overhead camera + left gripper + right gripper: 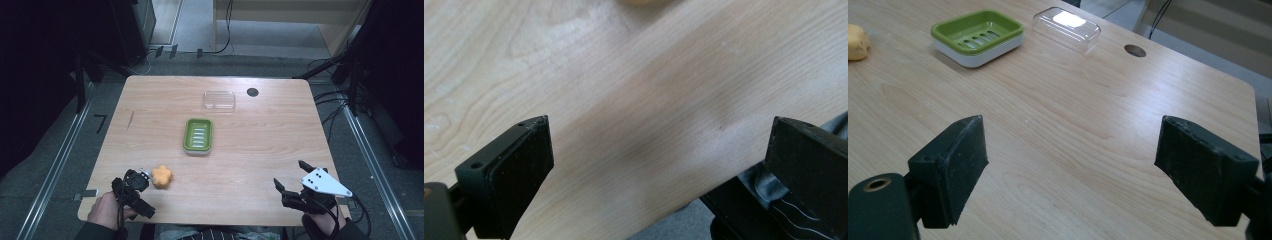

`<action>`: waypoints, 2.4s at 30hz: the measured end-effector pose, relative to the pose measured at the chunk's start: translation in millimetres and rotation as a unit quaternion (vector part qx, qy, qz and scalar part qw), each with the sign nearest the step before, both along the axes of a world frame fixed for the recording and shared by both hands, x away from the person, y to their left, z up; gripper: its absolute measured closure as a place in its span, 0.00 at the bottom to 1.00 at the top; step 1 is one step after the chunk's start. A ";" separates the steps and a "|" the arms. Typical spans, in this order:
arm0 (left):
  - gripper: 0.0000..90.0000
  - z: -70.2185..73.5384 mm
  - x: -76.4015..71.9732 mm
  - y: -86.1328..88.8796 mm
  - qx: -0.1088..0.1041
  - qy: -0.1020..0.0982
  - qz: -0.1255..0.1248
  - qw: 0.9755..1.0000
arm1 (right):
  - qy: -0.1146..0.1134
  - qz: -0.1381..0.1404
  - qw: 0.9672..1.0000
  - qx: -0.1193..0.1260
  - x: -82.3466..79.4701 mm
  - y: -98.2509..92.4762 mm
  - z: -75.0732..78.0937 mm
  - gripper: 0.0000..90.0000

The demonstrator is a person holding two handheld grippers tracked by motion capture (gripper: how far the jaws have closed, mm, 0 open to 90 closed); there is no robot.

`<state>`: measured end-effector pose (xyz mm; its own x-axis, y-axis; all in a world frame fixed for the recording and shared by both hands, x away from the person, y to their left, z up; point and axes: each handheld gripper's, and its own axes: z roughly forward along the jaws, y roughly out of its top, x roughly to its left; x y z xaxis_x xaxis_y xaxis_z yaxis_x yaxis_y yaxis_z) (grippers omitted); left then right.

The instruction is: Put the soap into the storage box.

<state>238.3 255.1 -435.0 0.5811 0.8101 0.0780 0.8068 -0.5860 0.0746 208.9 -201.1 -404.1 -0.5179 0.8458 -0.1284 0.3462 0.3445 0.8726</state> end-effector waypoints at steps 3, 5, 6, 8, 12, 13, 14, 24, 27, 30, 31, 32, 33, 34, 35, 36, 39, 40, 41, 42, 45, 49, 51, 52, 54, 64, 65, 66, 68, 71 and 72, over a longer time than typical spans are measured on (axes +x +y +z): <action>0.00 1.4 0.5 -1.2 -0.009 -0.014 -0.003 1.000 | 0.001 0.001 1.000 0.000 0.3 -0.3 -0.6 0.15; 0.00 2.5 1.8 -2.2 -0.012 -0.022 -0.006 1.000 | 0.001 -0.001 1.000 0.000 0.1 -1.5 -0.7 0.15; 0.00 3.1 2.6 -3.0 -0.012 -0.024 -0.006 1.000 | 0.002 -0.002 1.000 0.002 -0.2 -1.8 -0.8 0.15; 0.00 2.6 4.6 -4.4 -0.020 -0.029 -0.007 0.999 | 0.001 -0.004 1.000 0.002 -0.4 -2.5 -0.8 0.15; 0.00 1.1 8.6 -7.3 -0.030 -0.028 -0.012 0.999 | 0.003 -0.002 1.000 0.000 -0.2 -2.3 -1.0 0.15; 0.00 1.5 9.3 -7.8 -0.030 -0.026 -0.013 0.999 | 0.005 -0.003 1.000 0.000 0.0 -2.0 -1.1 0.15; 0.00 1.6 10.1 -8.4 -0.032 -0.027 -0.017 0.999 | 0.005 -0.003 1.000 0.000 0.0 -2.1 -1.1 0.15; 0.00 -2.4 16.1 -12.4 -0.051 -0.019 -0.024 0.998 | 0.005 -0.002 1.000 -0.001 -0.2 0.3 0.2 0.15; 0.00 -5.1 20.9 -15.3 -0.047 -0.015 -0.027 0.998 | 0.006 0.000 1.000 -0.002 0.4 0.4 0.2 0.15; 0.00 -4.8 24.4 -16.4 -0.049 -0.014 -0.027 0.998 | 0.006 0.001 1.000 0.001 0.6 0.2 0.2 0.15; 0.00 -4.4 25.4 -16.8 -0.052 -0.017 -0.026 0.998 | 0.005 0.003 1.000 0.000 0.9 0.4 0.2 0.15; 0.00 -3.8 26.8 -17.4 -0.053 -0.019 -0.025 0.998 | 0.005 0.003 1.000 0.000 1.1 0.9 0.1 0.15; 0.00 -3.6 27.9 -18.7 -0.050 -0.021 -0.024 0.998 | 0.005 0.002 1.000 -0.001 1.2 1.3 0.2 0.15; 0.00 -3.9 29.2 -19.9 -0.048 -0.022 -0.026 0.998 | 0.006 0.002 1.000 0.001 1.4 1.8 0.2 0.15; 0.00 -3.9 30.7 -20.7 -0.046 -0.020 -0.028 0.998 | 0.005 0.003 1.000 0.000 1.7 2.0 0.2 0.15; 0.00 -4.5 32.0 -21.5 -0.046 -0.022 -0.027 0.998 | 0.005 0.003 1.000 0.000 1.9 2.2 0.2 0.15; 0.00 -4.8 36.9 -23.1 -0.049 -0.022 -0.026 0.998 | 0.005 0.005 1.000 0.000 2.4 2.3 0.3 0.15; 0.00 -4.5 38.7 -24.4 -0.046 -0.021 -0.027 0.998 | 0.005 0.005 1.000 0.000 2.6 2.5 0.3 0.15; 0.00 -4.5 40.6 -25.9 -0.045 -0.020 -0.029 0.998 | 0.005 0.006 1.000 0.000 2.8 2.9 0.2 0.15; 0.00 -5.0 42.6 -28.4 -0.045 -0.019 -0.031 0.998 | 0.006 0.006 1.000 -0.001 3.0 3.2 0.1 0.15; 0.00 -5.9 46.6 -31.9 -0.037 -0.023 -0.035 0.998 | 0.005 0.006 1.000 0.000 2.8 2.9 0.2 0.15; 0.00 -4.5 50.8 -34.7 -0.031 -0.028 -0.035 0.999 | 0.005 0.006 1.000 0.000 2.7 2.5 0.2 0.15; 0.00 -4.0 52.4 -35.6 -0.028 -0.033 -0.034 0.998 | 0.005 0.005 1.000 0.000 2.2 3.1 0.4 0.15; 0.00 -4.5 53.6 -35.7 -0.027 -0.034 -0.034 0.998 | 0.005 0.005 1.000 0.000 2.1 3.2 0.4 0.15; 0.00 -5.9 56.5 -36.5 -0.022 -0.032 -0.032 0.999 | 0.004 0.005 1.000 0.000 2.1 3.1 0.6 0.15; 0.00 -14.5 75.8 -35.9 -0.009 -0.025 -0.003 1.000 | 0.006 0.008 1.000 -0.004 2.6 3.3 0.2 0.15; 0.00 -15.8 77.5 -35.1 -0.009 -0.024 -0.001 1.000 | 0.004 0.007 1.000 -0.001 2.3 3.0 0.4 0.15; 0.00 -16.5 78.1 -34.3 -0.005 -0.021 0.002 1.000 | 0.004 0.006 1.000 0.000 2.3 3.1 0.4 0.15; 0.02 -17.0 77.3 -32.0 -0.006 -0.020 0.007 1.000 | 0.005 0.006 1.000 -0.002 2.3 3.8 0.4 0.15; 0.04 -16.5 75.0 -28.5 -0.005 -0.022 0.010 1.000 | 0.003 0.007 1.000 -0.002 2.2 4.3 0.6 0.15; 0.06 -16.0 74.5 -27.7 -0.009 -0.021 0.009 1.000 | 0.003 0.008 1.000 -0.003 2.5 4.3 0.5 0.15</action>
